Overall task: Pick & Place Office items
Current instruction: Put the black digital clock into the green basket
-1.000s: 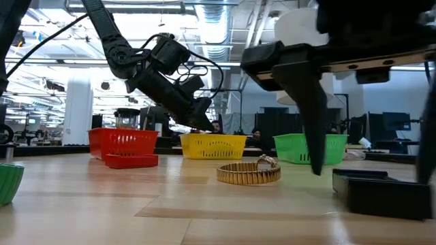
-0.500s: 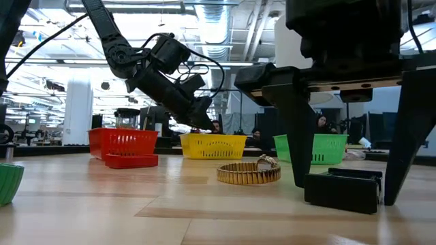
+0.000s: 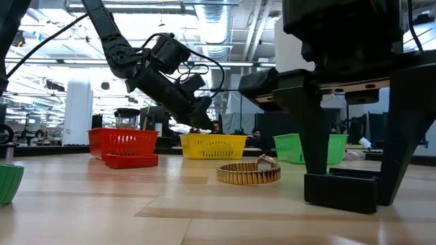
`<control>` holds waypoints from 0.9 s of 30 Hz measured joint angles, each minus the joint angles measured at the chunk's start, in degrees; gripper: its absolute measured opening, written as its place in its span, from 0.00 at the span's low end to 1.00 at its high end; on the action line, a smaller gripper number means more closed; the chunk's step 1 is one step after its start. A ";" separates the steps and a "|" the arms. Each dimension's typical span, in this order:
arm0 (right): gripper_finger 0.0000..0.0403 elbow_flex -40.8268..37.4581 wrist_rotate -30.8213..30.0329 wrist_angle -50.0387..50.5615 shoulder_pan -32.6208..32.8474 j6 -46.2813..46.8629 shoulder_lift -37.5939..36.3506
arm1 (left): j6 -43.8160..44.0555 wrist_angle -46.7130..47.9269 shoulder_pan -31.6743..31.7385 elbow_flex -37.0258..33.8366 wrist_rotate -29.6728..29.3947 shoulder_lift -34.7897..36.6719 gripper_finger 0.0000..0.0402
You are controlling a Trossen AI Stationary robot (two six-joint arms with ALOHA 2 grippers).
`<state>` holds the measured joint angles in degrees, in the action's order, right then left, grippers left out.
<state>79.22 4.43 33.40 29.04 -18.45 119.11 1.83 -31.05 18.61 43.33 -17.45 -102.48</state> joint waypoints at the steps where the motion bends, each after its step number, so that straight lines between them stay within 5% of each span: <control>1: 0.39 0.00 0.05 -0.04 -0.02 0.04 0.00 | 0.00 0.00 0.00 0.00 0.00 0.00 0.36; 13: 0.40 0.09 0.08 -0.36 -0.28 4.56 0.09 | -0.02 -0.02 0.00 0.00 0.00 0.00 0.36; 27: 0.38 3.81 0.00 10.60 -0.50 5.27 0.32 | -0.01 -0.04 0.00 0.00 0.00 0.00 0.36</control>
<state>83.03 4.43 44.00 28.54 -13.19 119.43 1.81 -31.09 18.61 43.33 -17.46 -102.48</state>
